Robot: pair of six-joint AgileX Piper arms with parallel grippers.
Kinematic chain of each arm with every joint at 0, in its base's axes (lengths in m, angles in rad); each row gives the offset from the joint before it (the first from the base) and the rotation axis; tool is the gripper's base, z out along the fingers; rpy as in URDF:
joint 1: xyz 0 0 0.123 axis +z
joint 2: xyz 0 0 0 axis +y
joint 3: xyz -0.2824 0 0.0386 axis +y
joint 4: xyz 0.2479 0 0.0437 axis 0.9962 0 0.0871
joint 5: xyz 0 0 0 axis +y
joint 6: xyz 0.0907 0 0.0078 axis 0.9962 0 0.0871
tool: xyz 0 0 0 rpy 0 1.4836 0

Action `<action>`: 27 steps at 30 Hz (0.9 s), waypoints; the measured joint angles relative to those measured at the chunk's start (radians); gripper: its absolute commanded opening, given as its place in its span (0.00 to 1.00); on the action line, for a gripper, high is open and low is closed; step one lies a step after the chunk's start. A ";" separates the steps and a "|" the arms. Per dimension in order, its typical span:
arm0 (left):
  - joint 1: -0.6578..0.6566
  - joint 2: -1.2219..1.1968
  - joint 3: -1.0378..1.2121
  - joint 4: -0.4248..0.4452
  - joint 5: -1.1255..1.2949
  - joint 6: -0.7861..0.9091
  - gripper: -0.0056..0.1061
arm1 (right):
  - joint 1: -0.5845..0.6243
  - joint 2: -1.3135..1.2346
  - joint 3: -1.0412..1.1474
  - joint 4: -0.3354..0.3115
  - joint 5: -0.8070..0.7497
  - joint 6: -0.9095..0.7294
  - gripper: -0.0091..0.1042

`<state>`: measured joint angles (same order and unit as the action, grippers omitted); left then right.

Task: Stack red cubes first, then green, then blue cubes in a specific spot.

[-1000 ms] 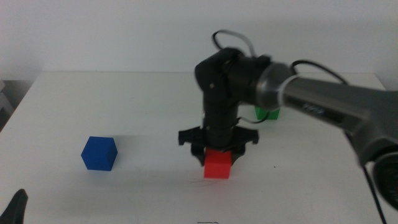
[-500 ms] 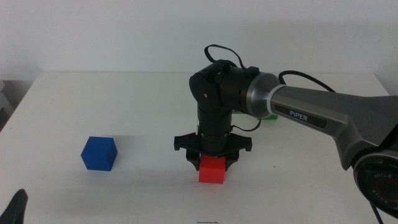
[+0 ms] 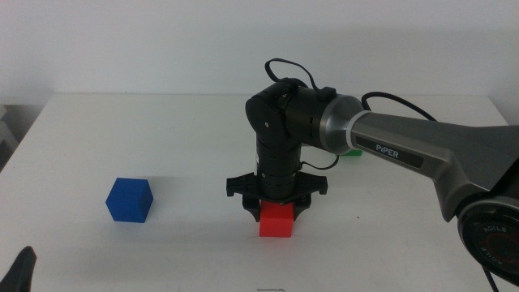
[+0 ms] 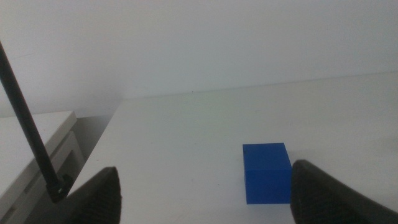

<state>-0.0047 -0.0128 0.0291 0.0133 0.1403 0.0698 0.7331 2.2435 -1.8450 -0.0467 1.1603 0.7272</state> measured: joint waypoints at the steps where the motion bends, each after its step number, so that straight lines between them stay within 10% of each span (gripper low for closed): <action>1: 0.000 0.000 0.000 0.000 0.000 0.000 0.87 | 0.000 0.000 0.000 0.000 0.000 -0.001 0.28; 2: 0.000 0.000 0.000 0.000 0.000 0.000 0.87 | 0.001 0.001 0.000 -0.001 0.001 -0.002 0.56; 7: 0.000 0.000 0.000 0.000 0.000 0.000 0.87 | 0.001 0.020 0.002 0.000 0.000 -0.002 0.79; 27: 0.000 0.000 0.000 0.000 0.000 0.000 0.87 | 0.002 -0.269 0.003 -0.065 0.061 0.041 0.84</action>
<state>-0.0047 -0.0128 0.0291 0.0133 0.1403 0.0698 0.7354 1.9742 -1.8420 -0.1117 1.2215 0.7686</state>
